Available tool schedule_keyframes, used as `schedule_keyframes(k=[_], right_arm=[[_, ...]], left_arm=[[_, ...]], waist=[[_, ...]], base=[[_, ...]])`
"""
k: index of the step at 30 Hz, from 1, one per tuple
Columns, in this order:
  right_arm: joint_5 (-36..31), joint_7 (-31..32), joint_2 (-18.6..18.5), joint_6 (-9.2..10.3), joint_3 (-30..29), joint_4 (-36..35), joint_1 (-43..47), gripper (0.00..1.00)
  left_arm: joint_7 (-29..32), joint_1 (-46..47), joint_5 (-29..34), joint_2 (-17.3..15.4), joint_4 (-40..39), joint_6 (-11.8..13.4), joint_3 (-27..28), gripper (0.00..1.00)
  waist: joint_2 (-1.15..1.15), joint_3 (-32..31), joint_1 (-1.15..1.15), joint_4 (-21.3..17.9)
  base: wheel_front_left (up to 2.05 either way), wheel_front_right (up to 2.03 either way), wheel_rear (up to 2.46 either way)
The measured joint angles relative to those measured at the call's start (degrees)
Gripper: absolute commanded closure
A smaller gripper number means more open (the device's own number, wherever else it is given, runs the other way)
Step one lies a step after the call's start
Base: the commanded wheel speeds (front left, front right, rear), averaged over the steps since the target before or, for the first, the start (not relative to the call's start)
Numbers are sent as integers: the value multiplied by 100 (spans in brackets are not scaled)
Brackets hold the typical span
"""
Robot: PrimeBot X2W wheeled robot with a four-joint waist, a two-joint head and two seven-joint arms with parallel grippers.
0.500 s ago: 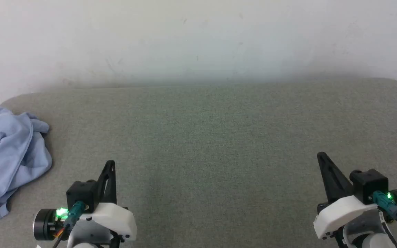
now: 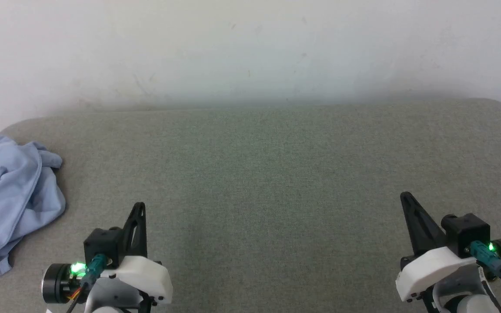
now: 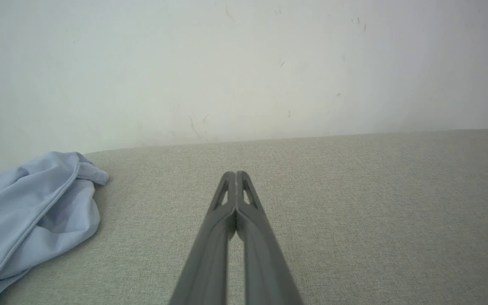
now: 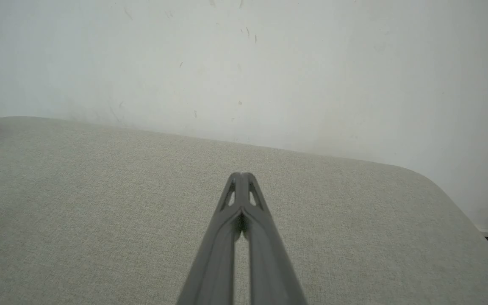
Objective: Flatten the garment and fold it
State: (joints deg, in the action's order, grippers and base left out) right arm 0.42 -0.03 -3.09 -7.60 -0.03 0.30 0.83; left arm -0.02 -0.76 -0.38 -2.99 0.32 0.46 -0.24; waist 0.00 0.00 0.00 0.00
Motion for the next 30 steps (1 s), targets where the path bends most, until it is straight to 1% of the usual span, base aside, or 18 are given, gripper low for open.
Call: schedule_keyframes(k=[28,29,30], right_arm=[[0,-1,0,0,0,0,0,100],[2,-1,-1,0,0,3,2,0],[2,-1,-3,0,0,9,6,0]], left_arm=[[0,0,0,0,0,0,0,100],[0,-1,-1,-1,2,2,-2,0],[0,-2,-1,-1,5,2,-5,0]], waist=[[0,0,0,0],[0,0,0,0],[0,0,0,0]], base=[[0,0,0],[0,0,0],[0,0,0]])
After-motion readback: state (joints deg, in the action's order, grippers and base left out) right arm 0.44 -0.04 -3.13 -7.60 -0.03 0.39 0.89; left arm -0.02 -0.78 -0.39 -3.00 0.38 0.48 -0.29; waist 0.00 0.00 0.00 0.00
